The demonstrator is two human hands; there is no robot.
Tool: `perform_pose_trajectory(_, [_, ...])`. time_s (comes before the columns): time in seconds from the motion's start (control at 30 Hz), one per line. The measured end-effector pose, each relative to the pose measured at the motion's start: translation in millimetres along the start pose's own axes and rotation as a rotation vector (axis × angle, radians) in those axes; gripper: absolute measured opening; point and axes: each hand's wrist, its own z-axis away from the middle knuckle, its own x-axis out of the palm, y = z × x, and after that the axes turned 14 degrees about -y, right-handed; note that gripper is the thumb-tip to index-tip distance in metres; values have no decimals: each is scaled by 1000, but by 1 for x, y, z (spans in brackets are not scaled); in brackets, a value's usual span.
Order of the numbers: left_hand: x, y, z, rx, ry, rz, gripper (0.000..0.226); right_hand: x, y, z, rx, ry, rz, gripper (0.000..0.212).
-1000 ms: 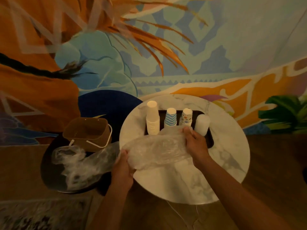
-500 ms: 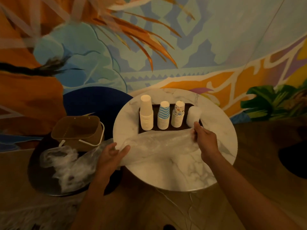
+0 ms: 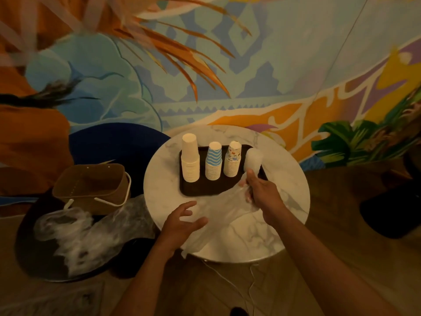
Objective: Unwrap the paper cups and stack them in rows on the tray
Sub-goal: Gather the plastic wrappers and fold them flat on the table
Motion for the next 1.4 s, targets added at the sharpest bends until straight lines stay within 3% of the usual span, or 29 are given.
perform_pose_trajectory(0.1, [0, -3, 0, -110, -89, 136, 67, -12, 5, 1, -7, -28, 6, 55])
perform_pose_trajectory(0.2, [12, -8, -5, -284, -169, 212, 56, -22, 12, 0, -14, -51, 10, 56])
perform_pose_trajectory(0.3, [28, -9, -13, -338, -248, 306, 42, -35, 20, -4, 6, -82, 67, 55])
perform_pose_trajectory(0.37, [37, -6, -19, -310, -210, 359, 32, -46, 26, -10, 16, -79, 145, 52])
perform_pose_trajectory(0.47, [38, 0, -27, -307, -80, 410, 19, -69, 39, -24, -9, 67, 399, 45])
perform_pose_trajectory(0.57, [13, 6, -29, -401, -99, 398, 29, -103, 53, -43, 11, 170, 538, 44])
perform_pose_trajectory(0.67, [-18, 7, -31, -462, -132, 473, 34, -129, 65, -55, 56, 42, 550, 46])
perform_pose_trajectory(0.8, [-22, 11, -46, -361, 133, 635, 42, -137, 70, -58, 90, -219, 500, 50])
perform_pose_trajectory(0.9, [6, -6, -49, -357, 196, 510, 62, -137, 78, -69, 95, -261, 386, 45])
perform_pose_trajectory(1.03, [53, -41, -58, -525, 233, 148, 98, -133, 83, -81, 108, -291, 301, 51])
perform_pose_trajectory(1.13, [82, -41, -64, -521, 267, 237, 88, -133, 82, -85, 38, -282, 278, 43])
perform_pose_trajectory(1.3, [105, -28, -73, -404, 342, 353, 56, -128, 79, -89, -53, -369, 238, 48])
perform_pose_trajectory(1.4, [107, -21, -78, -366, 336, 477, 59, -124, 69, -88, -34, -505, 251, 55])
